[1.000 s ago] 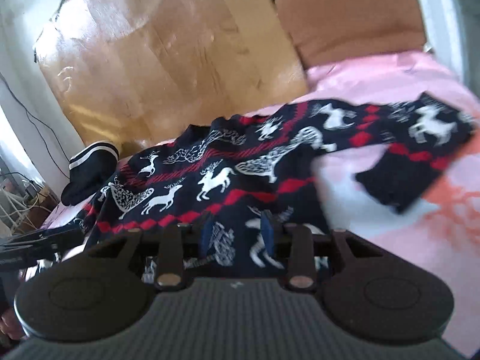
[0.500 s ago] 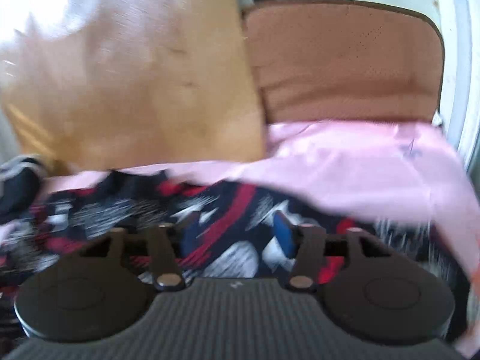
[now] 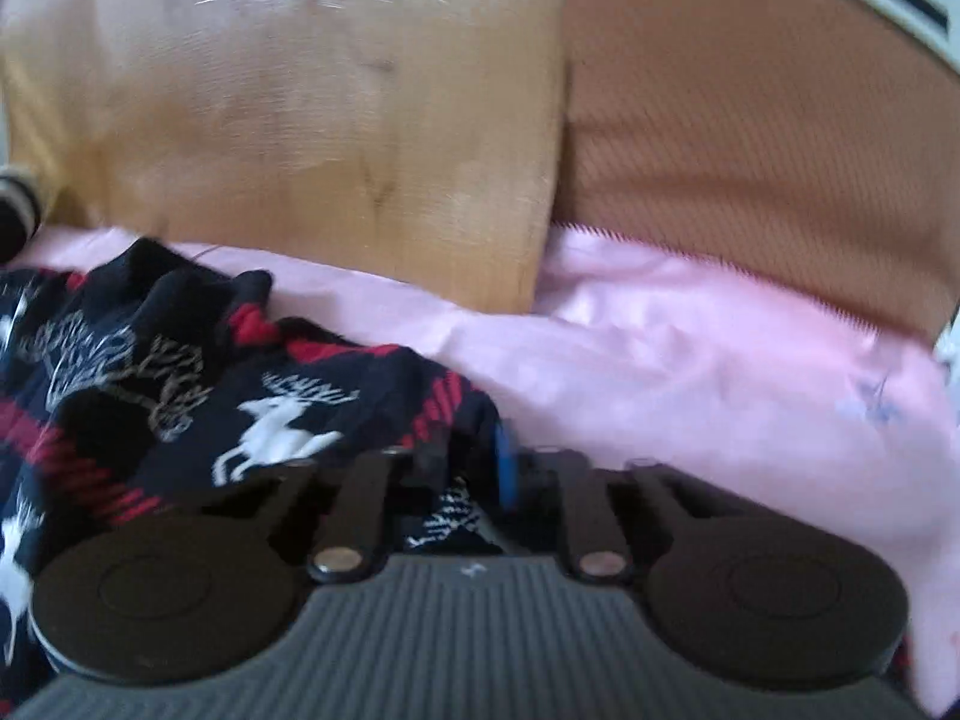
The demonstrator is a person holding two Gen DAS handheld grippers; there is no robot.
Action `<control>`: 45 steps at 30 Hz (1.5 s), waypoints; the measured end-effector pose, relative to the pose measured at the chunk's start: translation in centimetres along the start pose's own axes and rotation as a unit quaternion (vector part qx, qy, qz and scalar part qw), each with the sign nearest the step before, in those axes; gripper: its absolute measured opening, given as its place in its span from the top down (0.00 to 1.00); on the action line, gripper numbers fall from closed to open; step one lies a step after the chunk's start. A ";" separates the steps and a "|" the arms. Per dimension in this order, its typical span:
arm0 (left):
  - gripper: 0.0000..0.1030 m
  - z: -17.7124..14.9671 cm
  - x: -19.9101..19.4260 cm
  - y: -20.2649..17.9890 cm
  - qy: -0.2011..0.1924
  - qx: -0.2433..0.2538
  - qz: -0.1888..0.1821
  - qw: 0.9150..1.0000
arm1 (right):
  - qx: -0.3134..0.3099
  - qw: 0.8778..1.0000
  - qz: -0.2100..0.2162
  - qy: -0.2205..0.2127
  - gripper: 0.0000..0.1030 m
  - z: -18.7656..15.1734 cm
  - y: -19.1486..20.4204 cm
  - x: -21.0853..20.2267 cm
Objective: Fold small clothes
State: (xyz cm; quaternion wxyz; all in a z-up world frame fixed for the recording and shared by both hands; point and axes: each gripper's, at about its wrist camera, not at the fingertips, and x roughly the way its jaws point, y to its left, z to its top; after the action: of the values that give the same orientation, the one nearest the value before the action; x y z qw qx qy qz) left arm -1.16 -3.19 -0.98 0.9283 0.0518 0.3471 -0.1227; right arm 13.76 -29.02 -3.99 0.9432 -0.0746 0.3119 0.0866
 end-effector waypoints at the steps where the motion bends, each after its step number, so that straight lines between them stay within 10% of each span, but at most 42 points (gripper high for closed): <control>1: 0.20 0.0 0.0 0.1 0.000 -0.001 0.000 1.000 | -0.012 1.000 -0.010 -0.012 0.85 0.0 0.3 -0.3; 10: 0.12 0.1 0.4 0.4 0.007 -0.005 0.008 1.000 | -0.021 0.991 -0.131 0.001 0.83 0.8 -0.4 2.7; 14: 0.11 0.2 0.4 0.5 0.008 -0.006 0.010 1.000 | 0.001 0.991 -0.136 -0.009 0.52 1.1 -0.5 0.4; 24: 0.07 0.2 0.4 0.5 0.011 -0.006 0.014 1.000 | 0.116 0.991 0.066 0.027 0.49 -3.2 1.7 -7.2; 28: 0.06 0.2 0.4 0.5 0.012 -0.005 0.013 1.000 | 0.085 0.996 -0.024 0.029 0.43 -6.0 1.1 -8.0; 40: 0.05 -0.1 0.2 0.7 0.010 -0.007 0.012 1.000 | 0.245 0.962 -0.109 -0.052 0.42 -9.3 -6.1 -18.7; 45: 0.05 0.0 0.1 0.8 0.009 -0.009 0.009 1.000 | 0.188 0.976 -0.098 -0.040 0.32 -10.6 -3.3 -19.1</control>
State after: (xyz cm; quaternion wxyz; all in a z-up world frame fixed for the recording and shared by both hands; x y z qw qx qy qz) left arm -0.94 -2.47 -1.04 0.9266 0.0476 0.3565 -0.1104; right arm -6.79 -36.57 -0.63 0.9558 0.0777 0.2763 -0.0636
